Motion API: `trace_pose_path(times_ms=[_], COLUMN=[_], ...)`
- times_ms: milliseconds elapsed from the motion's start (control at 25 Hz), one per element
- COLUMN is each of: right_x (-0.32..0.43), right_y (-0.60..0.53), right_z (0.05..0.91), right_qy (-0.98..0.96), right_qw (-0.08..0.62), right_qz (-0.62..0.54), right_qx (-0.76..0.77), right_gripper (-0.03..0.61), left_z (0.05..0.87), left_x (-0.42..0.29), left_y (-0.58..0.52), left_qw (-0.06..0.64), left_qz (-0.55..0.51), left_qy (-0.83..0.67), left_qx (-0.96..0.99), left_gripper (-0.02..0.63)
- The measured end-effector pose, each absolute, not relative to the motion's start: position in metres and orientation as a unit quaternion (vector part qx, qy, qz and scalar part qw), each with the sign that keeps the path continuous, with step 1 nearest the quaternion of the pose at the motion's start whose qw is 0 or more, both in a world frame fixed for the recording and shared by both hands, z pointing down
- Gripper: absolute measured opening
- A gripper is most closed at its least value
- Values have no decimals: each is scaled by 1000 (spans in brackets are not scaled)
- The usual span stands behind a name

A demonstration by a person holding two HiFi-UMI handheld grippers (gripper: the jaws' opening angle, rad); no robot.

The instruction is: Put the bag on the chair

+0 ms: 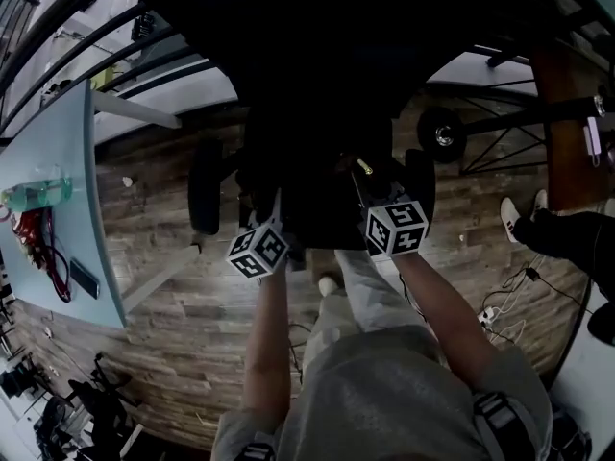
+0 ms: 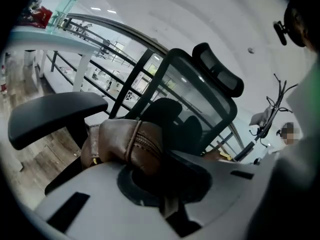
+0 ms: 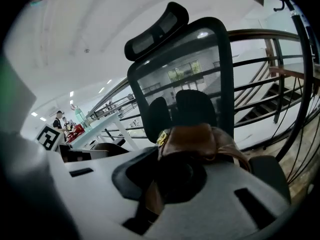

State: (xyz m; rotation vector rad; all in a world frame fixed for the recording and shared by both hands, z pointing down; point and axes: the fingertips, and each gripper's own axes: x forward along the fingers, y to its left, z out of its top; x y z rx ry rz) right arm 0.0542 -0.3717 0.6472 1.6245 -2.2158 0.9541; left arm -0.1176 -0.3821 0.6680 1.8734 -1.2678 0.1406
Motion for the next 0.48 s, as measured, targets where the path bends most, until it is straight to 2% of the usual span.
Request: trace_pose_path(times_ms=[480], right_x=[56], right_y=[-385], right_z=[741], right_qy=[-723], right_qw=[160], right_qz=[371], right_qx=[561], right_gripper=[20], left_z=[761], left_x=[-118], left_y=[-399], left_qw=[429], left_qz=[143], left_qy=[-515], left_qx=[728], left_gripper=[20])
